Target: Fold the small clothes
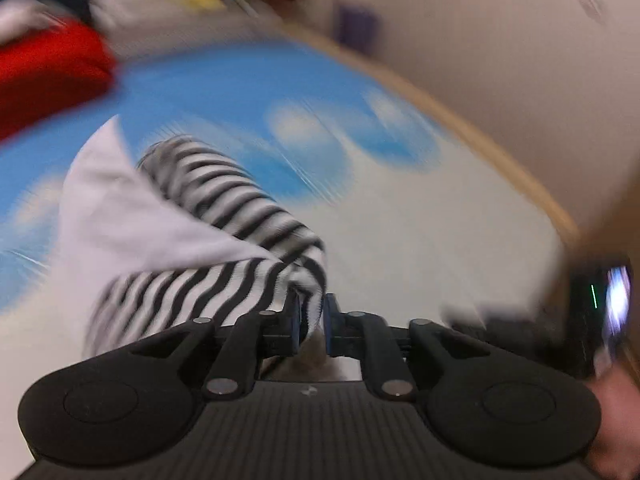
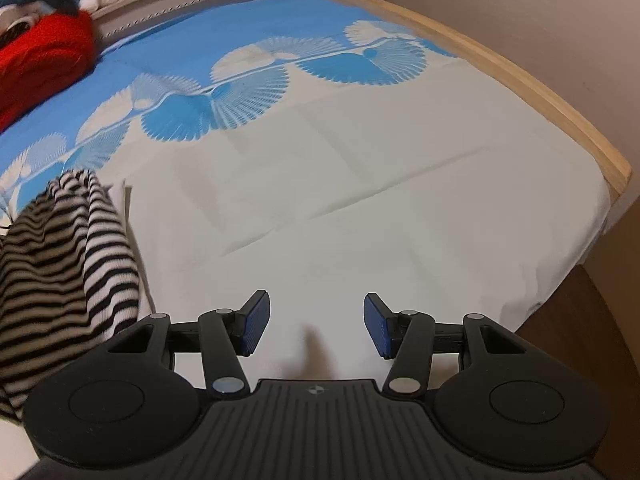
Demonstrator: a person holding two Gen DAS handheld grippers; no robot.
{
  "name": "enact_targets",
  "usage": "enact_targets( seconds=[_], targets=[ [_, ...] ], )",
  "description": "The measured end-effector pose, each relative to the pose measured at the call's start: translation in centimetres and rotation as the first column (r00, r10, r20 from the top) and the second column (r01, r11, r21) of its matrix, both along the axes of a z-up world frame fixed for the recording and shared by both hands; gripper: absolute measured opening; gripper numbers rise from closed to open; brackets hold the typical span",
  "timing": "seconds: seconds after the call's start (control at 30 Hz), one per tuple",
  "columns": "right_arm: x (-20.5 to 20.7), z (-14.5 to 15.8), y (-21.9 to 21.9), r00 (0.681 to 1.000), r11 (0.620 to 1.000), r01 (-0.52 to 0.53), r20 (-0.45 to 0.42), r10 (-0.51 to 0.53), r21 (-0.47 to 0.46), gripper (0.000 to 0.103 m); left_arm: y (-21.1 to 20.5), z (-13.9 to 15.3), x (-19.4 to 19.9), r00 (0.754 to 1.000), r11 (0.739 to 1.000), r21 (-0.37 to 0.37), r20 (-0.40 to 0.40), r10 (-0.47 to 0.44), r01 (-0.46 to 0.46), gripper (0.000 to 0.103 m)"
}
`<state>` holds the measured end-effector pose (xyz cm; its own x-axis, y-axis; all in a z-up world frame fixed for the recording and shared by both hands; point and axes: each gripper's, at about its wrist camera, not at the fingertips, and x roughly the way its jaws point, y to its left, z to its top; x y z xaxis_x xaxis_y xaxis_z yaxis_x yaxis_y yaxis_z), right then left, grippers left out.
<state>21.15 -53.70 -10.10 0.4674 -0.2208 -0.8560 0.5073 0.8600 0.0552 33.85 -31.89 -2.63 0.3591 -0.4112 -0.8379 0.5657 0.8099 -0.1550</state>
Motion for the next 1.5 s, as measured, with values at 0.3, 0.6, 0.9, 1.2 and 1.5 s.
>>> enact_targets(
  seconds=[0.3,0.6,0.9,1.2,1.5],
  targets=[
    [0.6,1.1,0.5,0.994,0.992,0.011,0.106,-0.025,0.126,0.054,11.3,2.6,1.8,0.986,0.987,0.027,0.069,0.155,-0.157,0.032],
    [4.4,1.9,4.9,0.968,0.966,-0.168,0.218,0.124,0.196,0.054,23.8,-1.6,2.7,0.965,0.966,0.053,0.081,0.248,-0.253,0.036],
    [8.7,0.0,8.1,0.949,0.938,-0.302,0.153,0.277,0.172,0.056,26.6,-2.4,2.0,0.954,0.965,0.090,0.200,0.224,-0.245,0.042],
    [9.2,-1.2,11.8,0.920,0.911,-0.392,0.058,0.388,0.127,0.040,29.8,-1.1,4.1,0.912,0.920,0.011,0.134,0.388,-0.393,0.044],
    [4.2,3.7,6.4,0.921,0.914,-0.306,0.327,0.214,0.265,0.001,29.9,-0.4,4.0,0.899,0.902,-0.044,0.079,0.432,-0.429,0.044]
  ],
)
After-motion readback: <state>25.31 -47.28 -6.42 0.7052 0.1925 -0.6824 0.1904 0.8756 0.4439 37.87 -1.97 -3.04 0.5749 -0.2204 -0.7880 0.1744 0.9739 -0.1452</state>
